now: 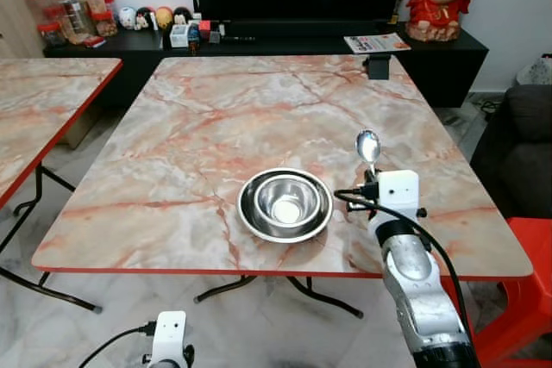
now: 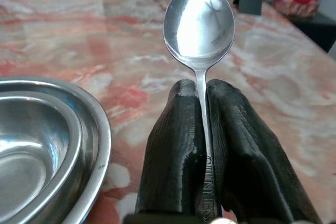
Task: Setting the table
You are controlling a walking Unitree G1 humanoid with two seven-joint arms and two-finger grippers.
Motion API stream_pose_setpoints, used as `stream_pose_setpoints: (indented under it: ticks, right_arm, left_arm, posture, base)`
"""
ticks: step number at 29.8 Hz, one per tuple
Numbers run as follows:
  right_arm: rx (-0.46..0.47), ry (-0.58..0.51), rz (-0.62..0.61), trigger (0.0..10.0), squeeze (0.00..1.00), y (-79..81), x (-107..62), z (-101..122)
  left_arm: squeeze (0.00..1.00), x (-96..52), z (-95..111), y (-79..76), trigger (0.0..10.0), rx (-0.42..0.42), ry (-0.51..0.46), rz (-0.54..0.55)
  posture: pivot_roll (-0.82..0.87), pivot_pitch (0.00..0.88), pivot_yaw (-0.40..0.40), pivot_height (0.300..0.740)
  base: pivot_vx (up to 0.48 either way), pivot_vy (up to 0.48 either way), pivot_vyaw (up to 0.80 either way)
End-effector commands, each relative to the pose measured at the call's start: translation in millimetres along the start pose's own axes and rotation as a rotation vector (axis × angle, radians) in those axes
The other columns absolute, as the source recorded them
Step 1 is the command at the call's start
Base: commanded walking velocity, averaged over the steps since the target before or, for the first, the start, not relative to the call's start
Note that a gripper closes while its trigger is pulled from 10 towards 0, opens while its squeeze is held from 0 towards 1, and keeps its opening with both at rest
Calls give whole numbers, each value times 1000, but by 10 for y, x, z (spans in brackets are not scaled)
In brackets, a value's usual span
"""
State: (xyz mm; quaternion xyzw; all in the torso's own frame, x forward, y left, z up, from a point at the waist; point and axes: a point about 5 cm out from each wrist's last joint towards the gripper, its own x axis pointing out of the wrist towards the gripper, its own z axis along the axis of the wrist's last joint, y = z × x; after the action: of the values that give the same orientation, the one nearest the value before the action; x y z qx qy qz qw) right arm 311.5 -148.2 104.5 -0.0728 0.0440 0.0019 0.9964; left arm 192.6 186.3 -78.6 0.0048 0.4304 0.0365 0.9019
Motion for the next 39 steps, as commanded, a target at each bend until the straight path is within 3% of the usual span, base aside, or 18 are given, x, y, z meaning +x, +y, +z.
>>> stream_pose_setpoints:
  ticks: [1, 7, 13, 21, 35, 39]
  right_arm:
    - [23, 29, -3, 10000, 0, -4, 43, -6]
    - [82, 109, -14, 10000, 0, -10, 71, -134]
    - [85, 133, -23, 10000, 0, -19, 61, -185]
    - [127, 233, -11, 10000, 0, -5, -20, -426]
    - [132, 254, -11, 10000, 0, -72, 7, -493]
    - [119, 261, 37, 10000, 0, -45, 23, -513]
  left_arm:
    - [0, 0, -10, 4, 10000, -5, 9, -1]
    - [0, 1, -10, -1, 10000, -12, 12, -3]
    - [0, -1, -22, 2, 10000, -10, 19, -5]
    - [0, 5, -6, -4, 10000, 0, 24, -14]
    - [0, 6, -3, -7, 10000, 2, 26, -15]
    - [0, 6, 0, -4, 10000, 1, 24, -13]
  posture:
    - [-108, 0, 9, 740]
    - [-105, 0, 9, 740]
    - [-104, 0, 10, 740]
    - [-110, 0, 19, 740]
    - [-108, 0, 20, 740]
    - [-104, 0, 18, 740]
  base:
    - [0, 0, 0]
    - [0, 0, 0]
    - [0, 0, 0]
    - [0, 0, 0]
    - [0, 0, 0]
    - [0, 0, 0]
